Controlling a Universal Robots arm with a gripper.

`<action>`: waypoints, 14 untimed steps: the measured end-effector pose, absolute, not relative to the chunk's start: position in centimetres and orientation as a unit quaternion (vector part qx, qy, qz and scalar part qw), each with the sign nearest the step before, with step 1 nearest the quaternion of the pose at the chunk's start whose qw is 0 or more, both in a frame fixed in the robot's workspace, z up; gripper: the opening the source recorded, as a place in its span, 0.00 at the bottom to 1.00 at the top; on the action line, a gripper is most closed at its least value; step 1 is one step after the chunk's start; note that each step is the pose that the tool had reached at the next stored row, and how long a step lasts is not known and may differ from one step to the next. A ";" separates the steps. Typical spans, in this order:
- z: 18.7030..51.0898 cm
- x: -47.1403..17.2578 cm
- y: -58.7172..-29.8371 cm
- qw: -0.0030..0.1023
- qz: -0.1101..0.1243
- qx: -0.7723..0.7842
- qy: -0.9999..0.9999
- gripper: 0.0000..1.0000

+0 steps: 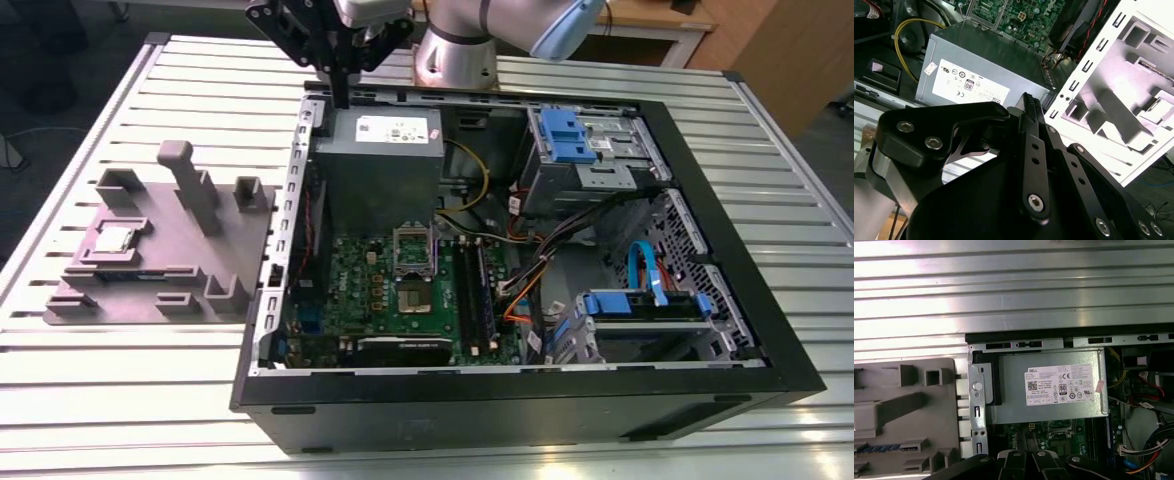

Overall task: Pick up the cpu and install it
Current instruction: 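Reach for the cpu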

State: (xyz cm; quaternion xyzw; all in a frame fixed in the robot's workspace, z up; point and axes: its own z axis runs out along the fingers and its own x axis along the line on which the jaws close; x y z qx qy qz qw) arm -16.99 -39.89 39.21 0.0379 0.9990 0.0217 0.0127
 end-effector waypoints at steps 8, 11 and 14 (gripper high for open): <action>39.2 -17.1 -39.9 0.013 0.022 0.038 0.999 0.10; 39.2 -17.2 -39.9 0.013 0.022 0.038 0.999 0.10; 39.2 -17.3 -39.9 0.013 0.022 0.038 0.999 0.10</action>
